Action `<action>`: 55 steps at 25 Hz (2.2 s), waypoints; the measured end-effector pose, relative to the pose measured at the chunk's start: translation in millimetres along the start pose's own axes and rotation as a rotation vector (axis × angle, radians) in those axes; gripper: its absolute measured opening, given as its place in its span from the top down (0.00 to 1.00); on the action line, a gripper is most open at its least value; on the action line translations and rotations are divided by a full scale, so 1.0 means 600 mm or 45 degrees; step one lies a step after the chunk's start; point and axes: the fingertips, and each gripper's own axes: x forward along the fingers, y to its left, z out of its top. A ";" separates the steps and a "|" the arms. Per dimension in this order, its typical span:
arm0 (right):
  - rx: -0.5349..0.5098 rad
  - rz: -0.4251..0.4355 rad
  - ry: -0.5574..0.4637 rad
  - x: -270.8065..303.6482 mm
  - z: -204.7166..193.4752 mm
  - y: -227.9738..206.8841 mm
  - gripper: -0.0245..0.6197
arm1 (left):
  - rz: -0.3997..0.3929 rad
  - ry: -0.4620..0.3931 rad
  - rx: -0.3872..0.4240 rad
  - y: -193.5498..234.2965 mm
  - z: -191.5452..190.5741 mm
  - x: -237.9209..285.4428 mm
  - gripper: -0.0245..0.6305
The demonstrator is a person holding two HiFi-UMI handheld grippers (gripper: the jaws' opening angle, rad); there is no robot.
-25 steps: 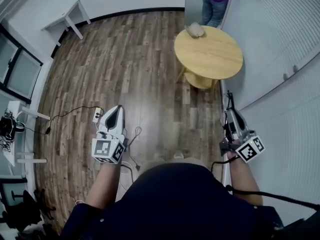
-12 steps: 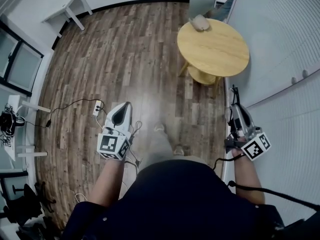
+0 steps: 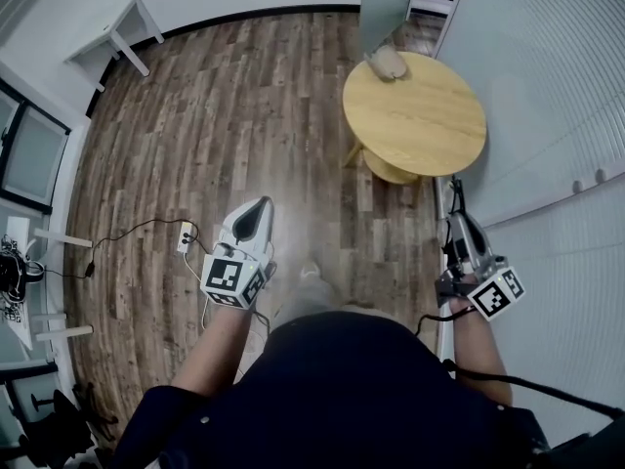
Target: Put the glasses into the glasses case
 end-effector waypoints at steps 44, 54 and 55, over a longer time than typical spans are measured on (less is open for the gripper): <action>-0.074 -0.081 -0.064 0.603 0.120 -0.279 0.92 | -0.111 0.036 0.126 0.376 0.148 0.533 0.96; -0.063 -0.015 -0.003 0.690 0.124 -0.375 0.92 | -0.040 0.048 0.142 0.399 0.155 0.638 0.96; -0.061 -0.012 0.001 0.698 0.125 -0.382 0.92 | -0.039 0.057 0.138 0.401 0.150 0.646 0.96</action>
